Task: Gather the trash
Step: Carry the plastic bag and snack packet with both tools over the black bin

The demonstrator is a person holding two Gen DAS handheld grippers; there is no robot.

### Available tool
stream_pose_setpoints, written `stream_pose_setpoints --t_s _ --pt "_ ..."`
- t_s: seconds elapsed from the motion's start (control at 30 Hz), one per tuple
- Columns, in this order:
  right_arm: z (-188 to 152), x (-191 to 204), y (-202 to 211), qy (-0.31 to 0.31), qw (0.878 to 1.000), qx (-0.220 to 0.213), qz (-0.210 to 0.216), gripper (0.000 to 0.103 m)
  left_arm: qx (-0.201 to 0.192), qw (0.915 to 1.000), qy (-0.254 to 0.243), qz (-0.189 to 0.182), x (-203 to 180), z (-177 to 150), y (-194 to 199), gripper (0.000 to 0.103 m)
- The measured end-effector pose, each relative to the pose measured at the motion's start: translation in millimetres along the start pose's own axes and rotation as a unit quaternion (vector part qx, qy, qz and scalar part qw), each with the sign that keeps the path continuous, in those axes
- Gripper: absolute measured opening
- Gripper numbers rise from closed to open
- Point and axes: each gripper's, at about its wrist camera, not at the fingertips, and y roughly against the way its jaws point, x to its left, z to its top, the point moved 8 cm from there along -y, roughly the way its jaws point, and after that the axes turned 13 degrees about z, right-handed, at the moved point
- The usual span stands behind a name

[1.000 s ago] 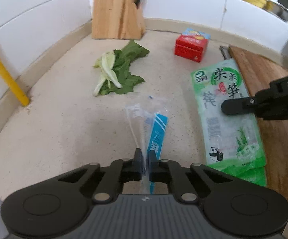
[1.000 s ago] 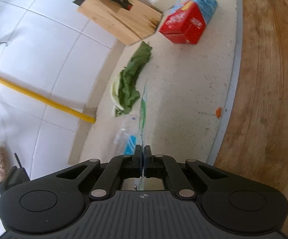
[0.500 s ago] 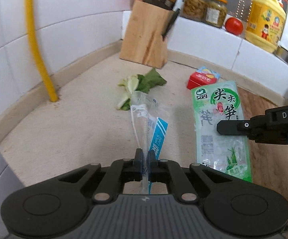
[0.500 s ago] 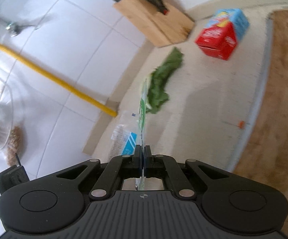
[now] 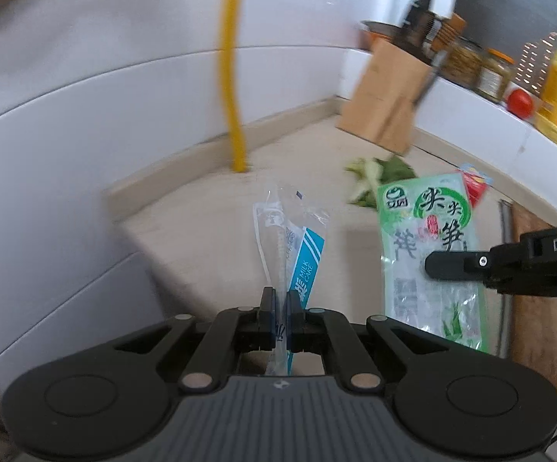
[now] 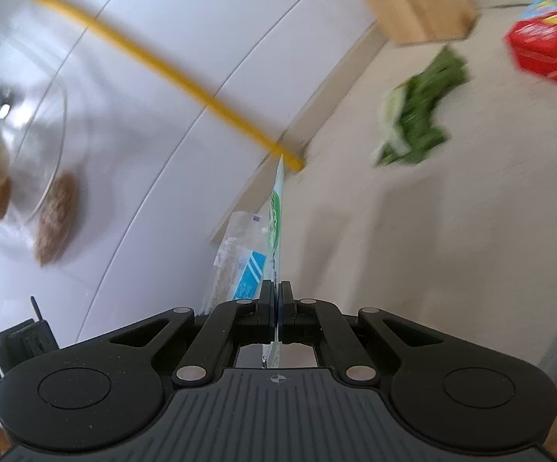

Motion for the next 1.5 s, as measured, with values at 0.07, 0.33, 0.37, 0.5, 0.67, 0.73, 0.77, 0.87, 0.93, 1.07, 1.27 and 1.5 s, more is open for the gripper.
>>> stream_pose_setpoints --t_s 0.07,0.33,0.37,0.5,0.67,0.73,0.77,0.87,0.93,1.07,1.27,1.5 --pt "-8 11 -17 0.007 1.0 0.019 0.008 0.003 0.0 0.9998 0.011 0.013 18 -6 6 0.001" --pt "-44 48 -81 0.027 0.995 0.086 0.034 0.003 0.014 0.9957 0.06 0.069 90 -38 20 0.001" --pt "-48 51 -88 0.03 0.995 0.094 0.034 0.003 0.017 0.995 0.064 0.075 97 -42 20 0.001" --pt "-65 61 -115 0.038 0.991 0.121 0.038 0.003 0.027 0.9918 0.083 0.094 119 -59 23 0.001" --pt "-78 70 -138 0.057 0.988 0.143 0.033 0.003 0.039 0.9878 0.101 0.112 138 -74 22 0.001" --pt "-82 72 -146 0.062 0.986 0.152 0.029 0.003 0.045 0.9859 0.109 0.119 145 -79 19 0.001" --pt "-84 73 -151 0.066 0.985 0.155 0.025 0.003 0.047 0.9852 0.111 0.121 147 -80 17 0.001" --pt "-91 71 -162 0.072 0.983 0.169 0.015 0.003 0.06 0.9827 0.119 0.129 153 -88 7 0.001" --pt "-94 70 -173 0.083 0.981 0.178 0.002 0.003 0.069 0.981 0.122 0.134 155 -93 0 0.001" --pt "-103 66 -190 0.092 0.976 0.197 -0.011 0.003 0.087 0.9782 0.127 0.139 159 -100 -12 0.001" --pt "-116 52 -217 0.101 0.969 0.223 -0.04 0.003 0.113 0.9743 0.128 0.146 164 -106 -35 0.002" --pt "-129 42 -243 0.122 0.959 0.244 -0.071 0.003 0.141 0.9692 0.134 0.151 168 -111 -57 0.002"
